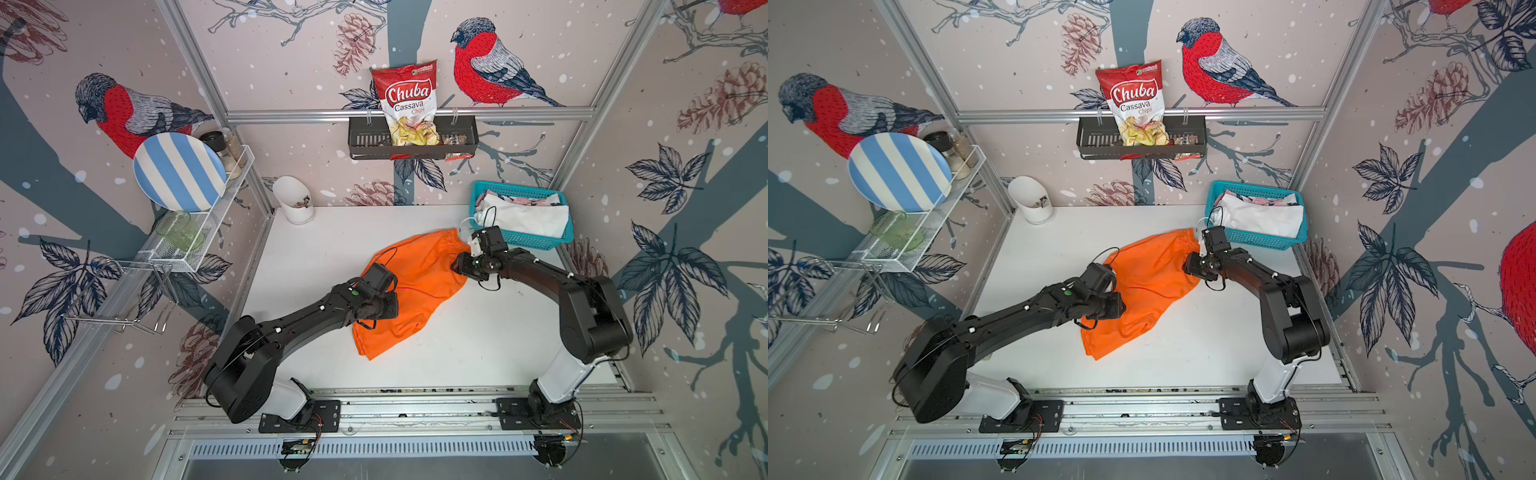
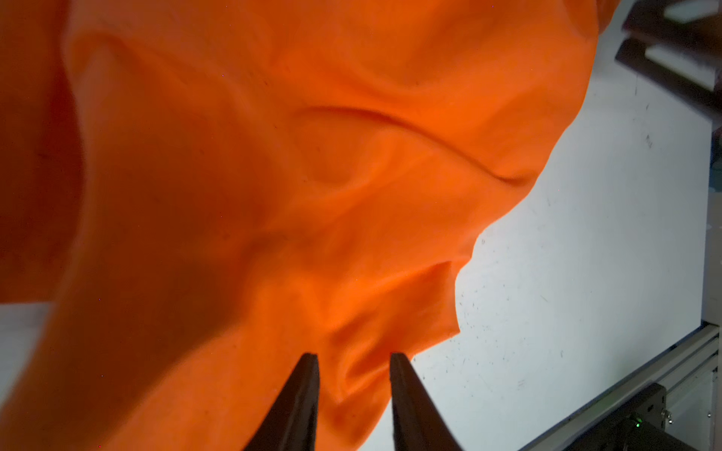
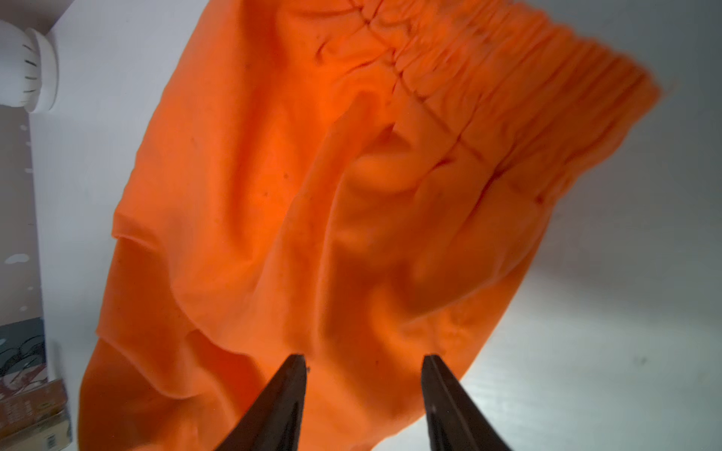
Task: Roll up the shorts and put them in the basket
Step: Adjust the shorts at the center of the board.
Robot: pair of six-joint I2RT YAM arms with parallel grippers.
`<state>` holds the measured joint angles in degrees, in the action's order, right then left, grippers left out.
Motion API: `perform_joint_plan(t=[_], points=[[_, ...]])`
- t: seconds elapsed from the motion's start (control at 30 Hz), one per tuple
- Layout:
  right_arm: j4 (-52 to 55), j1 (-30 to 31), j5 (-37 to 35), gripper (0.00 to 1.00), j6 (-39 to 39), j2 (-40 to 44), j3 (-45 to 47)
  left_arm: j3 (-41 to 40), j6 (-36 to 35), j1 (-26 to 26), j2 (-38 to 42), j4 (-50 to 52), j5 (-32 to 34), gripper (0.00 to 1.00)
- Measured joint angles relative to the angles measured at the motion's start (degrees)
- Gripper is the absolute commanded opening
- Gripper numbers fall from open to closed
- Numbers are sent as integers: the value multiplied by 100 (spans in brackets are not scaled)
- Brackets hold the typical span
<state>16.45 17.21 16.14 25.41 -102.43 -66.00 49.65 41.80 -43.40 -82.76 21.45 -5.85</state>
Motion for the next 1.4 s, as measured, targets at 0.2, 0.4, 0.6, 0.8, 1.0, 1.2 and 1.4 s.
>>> perform_joint_plan(t=[0.2,0.4,0.6,0.8,1.0,1.2,1.4], points=[[37,-380,-76,51,-431,-852,-754,-479,542,-337,-166,-116,179,34],[44,-415,-109,49,-581,-1259,-857,-726,638,-50,0,-203,431,35],[-636,-221,-516,50,-599,-448,533,-702,461,498,380,122,610,37],[-1060,-557,-391,49,-219,1110,2396,-201,175,1040,951,466,1034,41],[-116,-881,-1019,49,341,2149,2660,-2,-140,1252,190,481,741,37],[76,-616,-1163,49,350,2225,2057,94,-203,1270,-555,236,581,35],[166,-188,-1069,49,343,1991,1810,621,-291,1303,-728,76,564,35]])
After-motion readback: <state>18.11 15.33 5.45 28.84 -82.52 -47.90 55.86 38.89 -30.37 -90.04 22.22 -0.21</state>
